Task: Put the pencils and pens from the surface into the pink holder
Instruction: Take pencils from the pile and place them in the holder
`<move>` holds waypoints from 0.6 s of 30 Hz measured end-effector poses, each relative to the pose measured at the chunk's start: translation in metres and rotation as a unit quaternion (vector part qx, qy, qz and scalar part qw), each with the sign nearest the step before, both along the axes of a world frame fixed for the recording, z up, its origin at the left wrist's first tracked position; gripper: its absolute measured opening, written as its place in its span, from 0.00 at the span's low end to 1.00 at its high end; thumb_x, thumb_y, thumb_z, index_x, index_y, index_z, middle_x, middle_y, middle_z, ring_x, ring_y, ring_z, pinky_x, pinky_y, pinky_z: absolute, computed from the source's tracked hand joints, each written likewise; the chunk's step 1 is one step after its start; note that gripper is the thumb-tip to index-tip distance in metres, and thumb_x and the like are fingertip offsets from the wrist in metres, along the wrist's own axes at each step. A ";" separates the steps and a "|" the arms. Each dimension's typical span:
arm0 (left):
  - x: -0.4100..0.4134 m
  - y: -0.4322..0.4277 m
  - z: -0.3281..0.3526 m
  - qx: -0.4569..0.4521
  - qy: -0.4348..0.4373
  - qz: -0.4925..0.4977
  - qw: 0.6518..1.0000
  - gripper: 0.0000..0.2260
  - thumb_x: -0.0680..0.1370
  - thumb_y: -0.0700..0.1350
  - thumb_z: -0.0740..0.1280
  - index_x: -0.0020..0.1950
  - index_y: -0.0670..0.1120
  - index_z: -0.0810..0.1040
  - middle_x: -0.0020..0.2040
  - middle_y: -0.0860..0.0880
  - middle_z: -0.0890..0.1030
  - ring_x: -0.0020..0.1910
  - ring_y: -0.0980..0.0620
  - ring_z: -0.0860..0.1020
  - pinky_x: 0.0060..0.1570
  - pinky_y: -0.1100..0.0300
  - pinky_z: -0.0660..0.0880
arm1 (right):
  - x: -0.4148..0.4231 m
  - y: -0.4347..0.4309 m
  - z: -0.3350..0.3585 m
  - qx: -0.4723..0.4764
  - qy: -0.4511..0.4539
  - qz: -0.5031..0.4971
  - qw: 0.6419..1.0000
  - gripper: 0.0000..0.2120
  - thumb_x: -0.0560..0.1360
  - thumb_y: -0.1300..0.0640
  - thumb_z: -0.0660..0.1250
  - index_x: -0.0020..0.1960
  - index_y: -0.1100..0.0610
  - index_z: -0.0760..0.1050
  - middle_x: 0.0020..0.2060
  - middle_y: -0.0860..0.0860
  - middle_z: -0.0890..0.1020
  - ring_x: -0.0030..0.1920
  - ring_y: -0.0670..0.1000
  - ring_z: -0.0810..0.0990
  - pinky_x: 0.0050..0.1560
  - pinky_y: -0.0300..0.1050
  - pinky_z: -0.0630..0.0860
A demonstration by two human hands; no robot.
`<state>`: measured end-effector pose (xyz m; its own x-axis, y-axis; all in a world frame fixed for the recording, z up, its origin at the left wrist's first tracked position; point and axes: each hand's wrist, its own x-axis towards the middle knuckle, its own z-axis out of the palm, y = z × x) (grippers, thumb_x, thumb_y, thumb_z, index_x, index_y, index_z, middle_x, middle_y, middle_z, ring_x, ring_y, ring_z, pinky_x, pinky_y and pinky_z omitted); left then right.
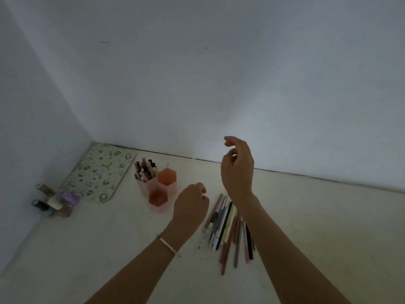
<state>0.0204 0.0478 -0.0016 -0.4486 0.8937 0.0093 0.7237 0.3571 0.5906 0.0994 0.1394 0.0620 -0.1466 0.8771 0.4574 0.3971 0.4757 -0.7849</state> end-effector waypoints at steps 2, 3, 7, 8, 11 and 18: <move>0.015 0.007 -0.019 -0.104 0.013 -0.012 0.994 0.10 0.78 0.43 0.62 0.59 0.46 0.74 0.55 0.49 0.78 0.52 0.52 0.78 0.53 0.60 0.76 | 0.025 0.003 -0.006 -0.023 -0.006 -0.016 1.000 0.21 0.71 0.72 0.57 0.56 0.54 0.77 0.49 0.45 0.79 0.43 0.39 0.76 0.40 0.28 0.69; 0.016 0.007 -0.027 -0.142 0.012 -0.012 0.990 0.10 0.79 0.44 0.62 0.59 0.46 0.74 0.56 0.48 0.78 0.54 0.50 0.77 0.53 0.60 0.75 | 0.032 0.002 -0.010 -0.031 -0.008 -0.018 0.999 0.21 0.71 0.72 0.57 0.55 0.54 0.78 0.49 0.45 0.79 0.43 0.39 0.76 0.40 0.27 0.69; 0.027 0.010 -0.048 -0.212 -0.007 -0.024 0.977 0.13 0.79 0.53 0.63 0.57 0.44 0.74 0.55 0.47 0.78 0.53 0.48 0.78 0.49 0.57 0.73 | 0.070 0.002 -0.029 -0.064 -0.016 -0.051 0.997 0.19 0.71 0.72 0.58 0.51 0.55 0.79 0.48 0.45 0.80 0.43 0.40 0.77 0.42 0.26 0.69; 0.030 0.011 -0.051 -0.211 -0.009 -0.024 0.977 0.13 0.80 0.53 0.62 0.56 0.44 0.74 0.54 0.46 0.79 0.52 0.47 0.78 0.49 0.56 0.74 | 0.079 0.002 -0.034 -0.076 -0.018 -0.059 0.995 0.19 0.71 0.72 0.58 0.51 0.54 0.79 0.47 0.44 0.80 0.43 0.39 0.77 0.42 0.26 0.69; 0.037 0.016 -0.056 -0.211 -0.005 -0.014 0.977 0.12 0.81 0.50 0.62 0.55 0.43 0.75 0.54 0.45 0.79 0.51 0.46 0.78 0.48 0.55 0.74 | 0.097 0.000 -0.047 -0.097 -0.023 -0.072 0.992 0.18 0.71 0.72 0.58 0.51 0.54 0.79 0.47 0.43 0.79 0.45 0.36 0.77 0.45 0.24 0.69; 0.046 0.028 -0.058 -0.242 -0.056 -0.008 0.969 0.11 0.81 0.44 0.63 0.39 0.43 0.72 0.50 0.40 0.82 0.48 0.44 0.81 0.45 0.55 0.77 | 0.123 -0.002 -0.076 -0.145 -0.028 -0.091 0.985 0.19 0.71 0.72 0.59 0.50 0.51 0.77 0.46 0.42 0.79 0.42 0.34 0.75 0.42 0.23 0.69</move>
<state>0.0664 0.0754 -0.0592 -0.4087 0.7882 -0.4601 0.6724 0.6009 0.4322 0.2225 0.1369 -0.0141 0.0079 0.9838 0.1788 0.5012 0.1509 -0.8521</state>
